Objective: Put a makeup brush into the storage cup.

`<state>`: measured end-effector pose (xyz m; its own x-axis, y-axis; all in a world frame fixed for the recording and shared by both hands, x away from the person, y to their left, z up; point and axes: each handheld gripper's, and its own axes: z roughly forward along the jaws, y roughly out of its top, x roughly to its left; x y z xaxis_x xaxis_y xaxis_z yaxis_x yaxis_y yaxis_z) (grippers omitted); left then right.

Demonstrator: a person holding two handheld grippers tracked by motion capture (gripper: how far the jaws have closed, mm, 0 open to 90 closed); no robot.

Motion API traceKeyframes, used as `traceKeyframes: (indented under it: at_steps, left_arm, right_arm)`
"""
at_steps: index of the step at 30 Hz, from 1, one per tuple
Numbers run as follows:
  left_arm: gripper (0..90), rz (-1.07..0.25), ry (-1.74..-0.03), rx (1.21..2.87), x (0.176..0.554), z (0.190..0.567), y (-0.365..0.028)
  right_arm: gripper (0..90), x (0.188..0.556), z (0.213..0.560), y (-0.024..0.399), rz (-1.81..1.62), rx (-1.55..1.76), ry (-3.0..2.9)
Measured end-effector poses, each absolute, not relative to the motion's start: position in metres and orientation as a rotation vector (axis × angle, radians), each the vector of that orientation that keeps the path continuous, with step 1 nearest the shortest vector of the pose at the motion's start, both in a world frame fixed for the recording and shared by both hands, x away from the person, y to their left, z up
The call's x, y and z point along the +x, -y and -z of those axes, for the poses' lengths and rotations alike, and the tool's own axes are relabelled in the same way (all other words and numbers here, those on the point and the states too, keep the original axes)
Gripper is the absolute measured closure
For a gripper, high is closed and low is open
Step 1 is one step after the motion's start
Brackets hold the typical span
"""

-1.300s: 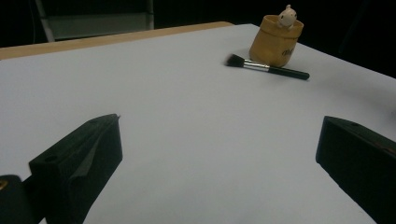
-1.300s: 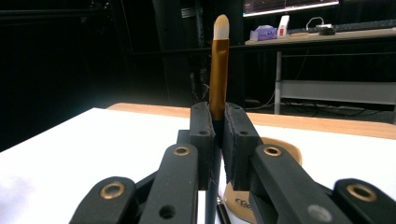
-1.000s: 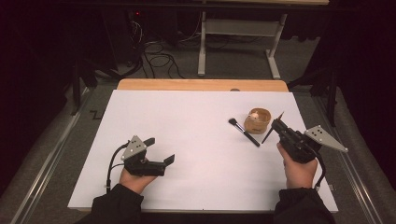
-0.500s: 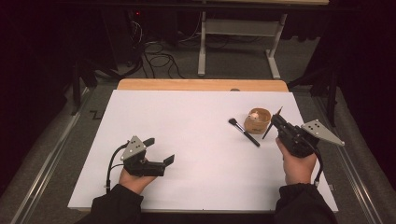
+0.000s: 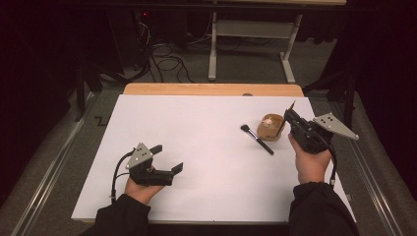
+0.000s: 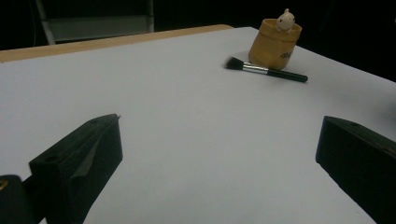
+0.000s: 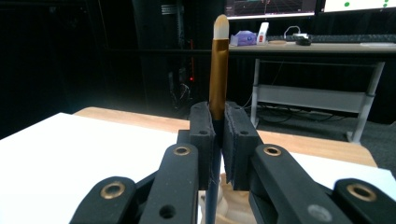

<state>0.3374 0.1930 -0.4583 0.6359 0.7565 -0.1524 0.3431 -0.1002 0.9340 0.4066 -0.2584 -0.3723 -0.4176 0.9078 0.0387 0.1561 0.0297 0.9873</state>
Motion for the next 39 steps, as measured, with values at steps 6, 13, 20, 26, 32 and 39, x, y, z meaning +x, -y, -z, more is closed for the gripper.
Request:
traceKeyframes:
  at_steps: [6,13,20,26,32,39]
  left_arm:
    - [1.2,-0.443,-0.905,1.697,0.337,0.458,-0.194]
    - [1.2,-0.443,-0.905,1.695,0.338,0.458,-0.195]
    - [1.2,-0.441,-0.906,1.693,0.338,0.458,-0.195]
    - [1.2,-0.438,-0.906,1.691,0.338,0.458,-0.196]
    - [1.2,-0.436,-0.908,1.690,0.338,0.458,-0.196]
    - [1.2,-0.436,-0.908,1.688,0.339,0.458,-0.196]
  right_arm:
    - [84.9,0.418,0.366,0.253,-1.422,1.086,-1.648]
    - [84.9,0.433,0.361,0.247,-1.393,1.088,-1.647]
    - [84.9,0.452,0.356,0.242,-1.371,1.104,-1.632]
    - [84.8,0.465,0.354,0.239,-1.350,1.109,-1.623]
    - [84.8,0.475,0.356,0.236,-1.333,1.118,-1.633]
    - [84.7,0.482,0.362,0.231,-1.313,1.124,-1.664]
